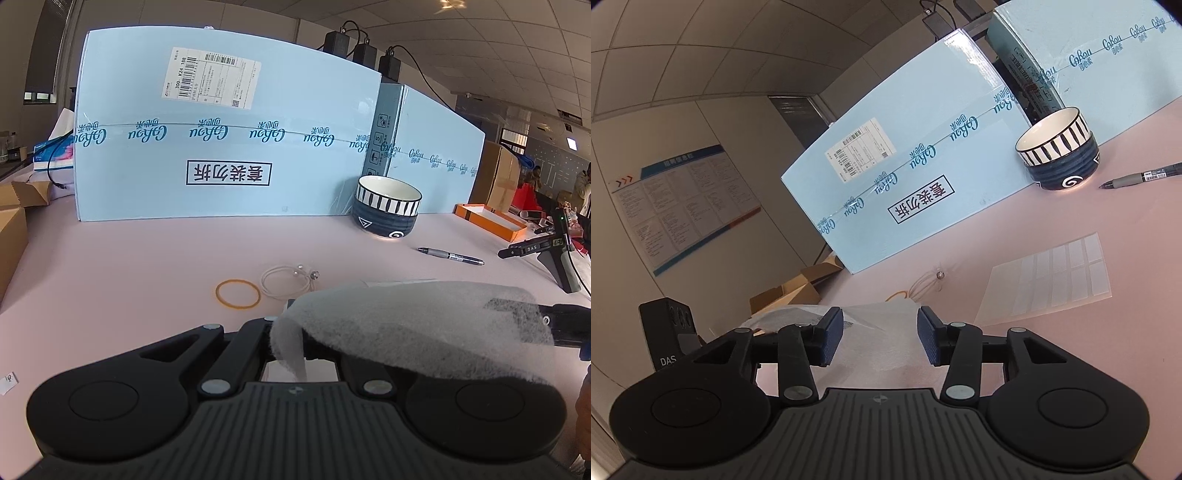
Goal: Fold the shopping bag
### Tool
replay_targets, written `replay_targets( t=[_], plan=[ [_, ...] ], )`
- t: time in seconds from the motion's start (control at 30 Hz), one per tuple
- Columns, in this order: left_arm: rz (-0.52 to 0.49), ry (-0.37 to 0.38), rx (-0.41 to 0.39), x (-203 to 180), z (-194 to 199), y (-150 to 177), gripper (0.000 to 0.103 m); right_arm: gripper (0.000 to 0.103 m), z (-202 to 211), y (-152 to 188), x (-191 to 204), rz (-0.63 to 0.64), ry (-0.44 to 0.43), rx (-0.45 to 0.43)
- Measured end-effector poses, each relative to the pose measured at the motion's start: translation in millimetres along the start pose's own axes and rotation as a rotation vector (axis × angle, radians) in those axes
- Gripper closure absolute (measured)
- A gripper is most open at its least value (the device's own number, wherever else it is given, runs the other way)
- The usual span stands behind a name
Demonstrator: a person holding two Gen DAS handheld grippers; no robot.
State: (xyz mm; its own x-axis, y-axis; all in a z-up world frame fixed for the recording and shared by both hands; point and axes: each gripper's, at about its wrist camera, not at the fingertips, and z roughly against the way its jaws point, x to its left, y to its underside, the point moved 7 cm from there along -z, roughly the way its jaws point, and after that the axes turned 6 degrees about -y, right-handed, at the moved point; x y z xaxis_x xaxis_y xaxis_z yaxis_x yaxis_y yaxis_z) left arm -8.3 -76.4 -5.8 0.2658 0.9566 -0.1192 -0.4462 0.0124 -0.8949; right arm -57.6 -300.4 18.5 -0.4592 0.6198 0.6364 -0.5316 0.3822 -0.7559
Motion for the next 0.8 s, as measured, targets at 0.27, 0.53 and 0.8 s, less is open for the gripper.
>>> replay_targets(
  t=[0.27, 0.53, 0.8],
  plan=[
    [0.003, 0.039, 0.014, -4, -1, 2, 0.102, 0.059, 18, -25, -3, 0.024, 0.06, -0.1],
    [-0.061, 0.091, 0.034, -24, -1, 9, 0.095, 0.059, 26, -29, -20, 0.024, 0.13, -0.095],
    [-0.067, 0.104, 0.026, -27, 1, 10, 0.087, 0.041, -1, 9, 6, 0.124, 0.079, 0.128]
  ],
)
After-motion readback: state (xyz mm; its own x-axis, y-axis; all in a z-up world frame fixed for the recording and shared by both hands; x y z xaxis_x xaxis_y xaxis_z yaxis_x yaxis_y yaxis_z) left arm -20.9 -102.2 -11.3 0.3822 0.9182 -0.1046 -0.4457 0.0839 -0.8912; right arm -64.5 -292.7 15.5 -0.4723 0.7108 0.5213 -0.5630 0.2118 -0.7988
